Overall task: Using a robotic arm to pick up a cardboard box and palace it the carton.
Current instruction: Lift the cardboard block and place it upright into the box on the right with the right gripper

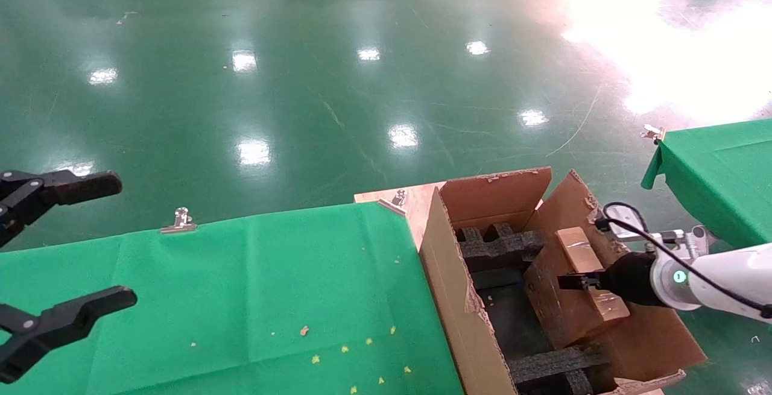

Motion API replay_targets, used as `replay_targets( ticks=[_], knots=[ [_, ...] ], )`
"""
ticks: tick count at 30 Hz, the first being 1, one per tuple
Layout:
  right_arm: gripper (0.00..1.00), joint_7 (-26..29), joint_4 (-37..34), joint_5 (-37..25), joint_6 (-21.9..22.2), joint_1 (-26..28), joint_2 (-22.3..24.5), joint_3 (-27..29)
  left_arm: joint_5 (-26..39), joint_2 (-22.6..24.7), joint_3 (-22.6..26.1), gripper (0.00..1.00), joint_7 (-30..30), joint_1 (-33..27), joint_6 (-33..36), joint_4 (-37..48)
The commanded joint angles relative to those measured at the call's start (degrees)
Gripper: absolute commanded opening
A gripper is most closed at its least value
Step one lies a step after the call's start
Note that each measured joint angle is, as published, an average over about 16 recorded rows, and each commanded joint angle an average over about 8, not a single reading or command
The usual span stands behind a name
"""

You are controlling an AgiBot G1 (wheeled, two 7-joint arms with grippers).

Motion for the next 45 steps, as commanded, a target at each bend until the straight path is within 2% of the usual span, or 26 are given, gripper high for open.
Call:
replay_targets(
  ticks=[1, 14, 15, 22, 23, 45],
  knots=[
    [0.00, 0.9, -1.4, 0.1, 1.0, -1.5, -1.2, -0.2, 0.0, 0.0, 0.0, 1.00, 0.0, 0.0, 0.0, 0.0],
    [0.01, -0.2, -6.2, 3.7, 3.6, -7.3, -5.6, -0.2, 0.0, 0.0, 0.0, 1.00, 0.0, 0.0, 0.0, 0.0],
    [0.07, -0.4, -6.2, 3.9, 3.6, -7.4, -5.7, -0.2, 0.0, 0.0, 0.0, 1.00, 0.0, 0.0, 0.0, 0.0],
    [0.94, -1.6, -6.1, 5.0, 4.3, -8.2, -5.9, 0.0, 0.0, 0.0, 0.0, 1.00, 0.0, 0.0, 0.0, 0.0],
    [1.00, -1.7, -6.1, 5.1, 4.4, -8.3, -5.9, 0.0, 0.0, 0.0, 0.0, 1.00, 0.0, 0.0, 0.0, 0.0],
    [1.00, -2.1, -4.5, 3.8, 3.7, -6.0, -4.3, 0.1, 0.0, 0.0, 0.0, 1.00, 0.0, 0.0, 0.0, 0.0]
  ],
)
